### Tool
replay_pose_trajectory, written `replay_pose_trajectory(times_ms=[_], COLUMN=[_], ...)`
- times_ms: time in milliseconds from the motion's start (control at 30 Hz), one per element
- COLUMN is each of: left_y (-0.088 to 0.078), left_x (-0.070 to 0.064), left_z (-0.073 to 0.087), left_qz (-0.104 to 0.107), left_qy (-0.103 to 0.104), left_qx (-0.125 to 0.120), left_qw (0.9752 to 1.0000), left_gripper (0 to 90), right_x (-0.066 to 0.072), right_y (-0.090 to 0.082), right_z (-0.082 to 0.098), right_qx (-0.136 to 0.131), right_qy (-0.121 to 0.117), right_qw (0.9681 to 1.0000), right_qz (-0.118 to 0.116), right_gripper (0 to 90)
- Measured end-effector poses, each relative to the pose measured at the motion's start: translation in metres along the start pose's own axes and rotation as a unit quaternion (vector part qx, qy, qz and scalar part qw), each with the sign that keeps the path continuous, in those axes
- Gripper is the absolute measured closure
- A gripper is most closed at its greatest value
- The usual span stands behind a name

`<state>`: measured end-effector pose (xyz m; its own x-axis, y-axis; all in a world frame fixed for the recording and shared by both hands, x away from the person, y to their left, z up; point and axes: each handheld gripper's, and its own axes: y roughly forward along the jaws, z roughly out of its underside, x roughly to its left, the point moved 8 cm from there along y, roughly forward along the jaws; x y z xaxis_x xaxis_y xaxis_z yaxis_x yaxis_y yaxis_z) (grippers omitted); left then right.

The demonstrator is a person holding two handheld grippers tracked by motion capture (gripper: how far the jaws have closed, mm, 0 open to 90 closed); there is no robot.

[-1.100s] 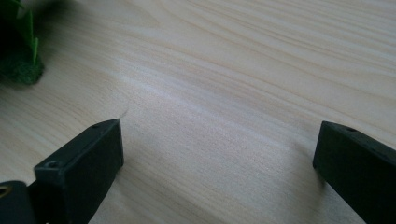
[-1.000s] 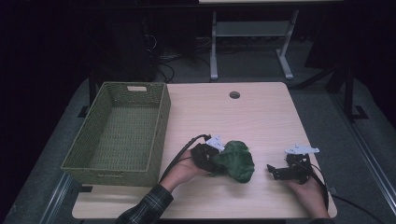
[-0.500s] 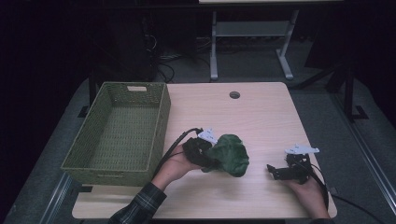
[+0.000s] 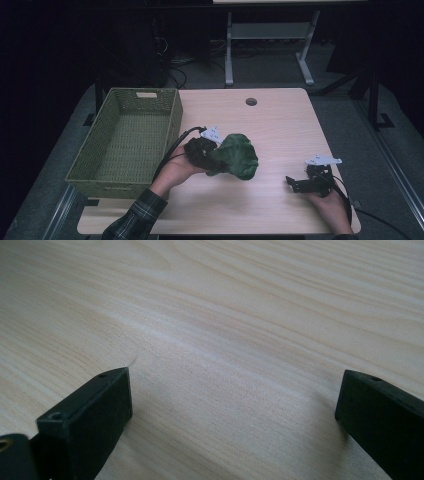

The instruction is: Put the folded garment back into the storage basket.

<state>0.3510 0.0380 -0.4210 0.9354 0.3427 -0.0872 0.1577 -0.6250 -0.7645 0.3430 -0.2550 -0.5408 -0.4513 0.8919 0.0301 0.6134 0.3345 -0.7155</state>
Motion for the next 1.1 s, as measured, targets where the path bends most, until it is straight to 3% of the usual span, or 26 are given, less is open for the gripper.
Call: replay_pose_trajectory(times_ms=[700,1100], left_y=[-0.06,-0.097], left_x=[0.029,0.046], left_z=[0.009,0.021], left_qz=[-0.042,-0.076], left_qy=[-0.025,-0.048], left_qx=[-0.013,-0.029], left_qw=[0.9987,0.9955], left_gripper=[64.4,64.0], right_x=[0.0,0.0], right_y=[0.0,0.0], right_z=[0.0,0.0], right_qx=[0.0,0.0], right_qy=[0.0,0.001], right_qw=[1.0,1.0], right_qz=[0.0,0.001], right_gripper=[1.5,1.3])
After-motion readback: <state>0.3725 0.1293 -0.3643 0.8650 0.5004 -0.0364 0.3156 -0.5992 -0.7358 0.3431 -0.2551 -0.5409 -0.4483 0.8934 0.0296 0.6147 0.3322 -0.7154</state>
